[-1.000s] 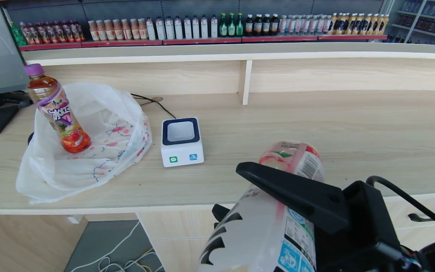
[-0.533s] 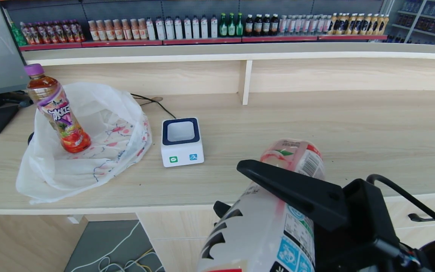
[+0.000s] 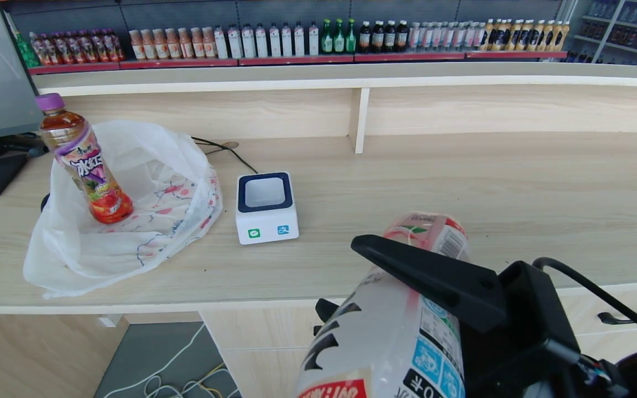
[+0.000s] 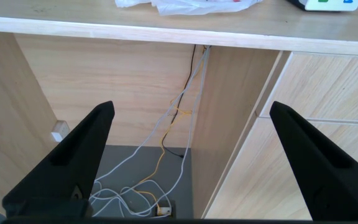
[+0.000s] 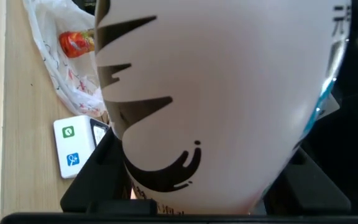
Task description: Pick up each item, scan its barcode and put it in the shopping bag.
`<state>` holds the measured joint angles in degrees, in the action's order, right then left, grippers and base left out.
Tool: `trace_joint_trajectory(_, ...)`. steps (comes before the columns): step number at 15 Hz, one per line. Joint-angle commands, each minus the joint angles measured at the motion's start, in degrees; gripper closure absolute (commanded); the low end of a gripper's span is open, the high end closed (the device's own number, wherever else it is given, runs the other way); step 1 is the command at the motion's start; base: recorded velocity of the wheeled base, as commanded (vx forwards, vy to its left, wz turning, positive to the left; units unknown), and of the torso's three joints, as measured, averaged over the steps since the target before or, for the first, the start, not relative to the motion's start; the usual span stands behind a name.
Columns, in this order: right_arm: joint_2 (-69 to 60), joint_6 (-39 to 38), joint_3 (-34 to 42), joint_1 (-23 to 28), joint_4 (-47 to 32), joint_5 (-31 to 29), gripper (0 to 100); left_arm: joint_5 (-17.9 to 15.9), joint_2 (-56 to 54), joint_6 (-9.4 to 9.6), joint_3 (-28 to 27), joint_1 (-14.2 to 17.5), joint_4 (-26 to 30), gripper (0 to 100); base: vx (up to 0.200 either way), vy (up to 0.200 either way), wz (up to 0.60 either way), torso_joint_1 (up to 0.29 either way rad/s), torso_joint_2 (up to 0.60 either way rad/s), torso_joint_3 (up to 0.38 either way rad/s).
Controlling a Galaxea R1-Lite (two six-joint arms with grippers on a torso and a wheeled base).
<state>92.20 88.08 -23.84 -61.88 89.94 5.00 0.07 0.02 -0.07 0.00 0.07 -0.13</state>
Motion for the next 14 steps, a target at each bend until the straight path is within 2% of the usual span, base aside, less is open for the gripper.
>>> trace_joint_trajectory(1,0.09,-3.09,1.34,0.09,0.06,0.01,100,0.01,-0.02,-0.01,0.00,0.01,-0.04,0,0.000,0.000,0.00,0.000,0.00,0.000)
trace_joint_trajectory(6,0.35,-15.48,4.77,1.50,0.06,-0.25,100,0.01,-0.02,-0.01,0.00,0.01,-0.04,0,0.000,0.000,0.00,0.000,0.00,0.000)
trace_joint_trajectory(8,0.70,-23.13,6.35,1.50,0.06,-0.25,100,0.01,-0.02,-0.01,0.00,0.01,-0.04,0,0.000,0.000,0.00,0.000,0.00,0.000)
trace_joint_trajectory(10,0.53,-24.97,6.27,1.50,0.06,-0.25,100,0.01,-0.02,-0.01,0.00,0.01,-0.04,0,0.000,0.000,0.00,0.000,0.00,0.000)
trace_joint_trajectory(12,0.18,-31.12,6.00,1.59,0.06,-0.34,100,0.01,-0.02,-0.01,0.00,0.01,-0.04,0,0.000,0.000,0.00,0.000,0.00,0.000)
trace_joint_trajectory(14,0.97,-35.61,4.77,2.11,0.06,-2.98,100,0.01,-0.02,-0.01,0.00,0.01,-0.04,0,0.000,0.000,0.00,0.000,0.00,0.000)
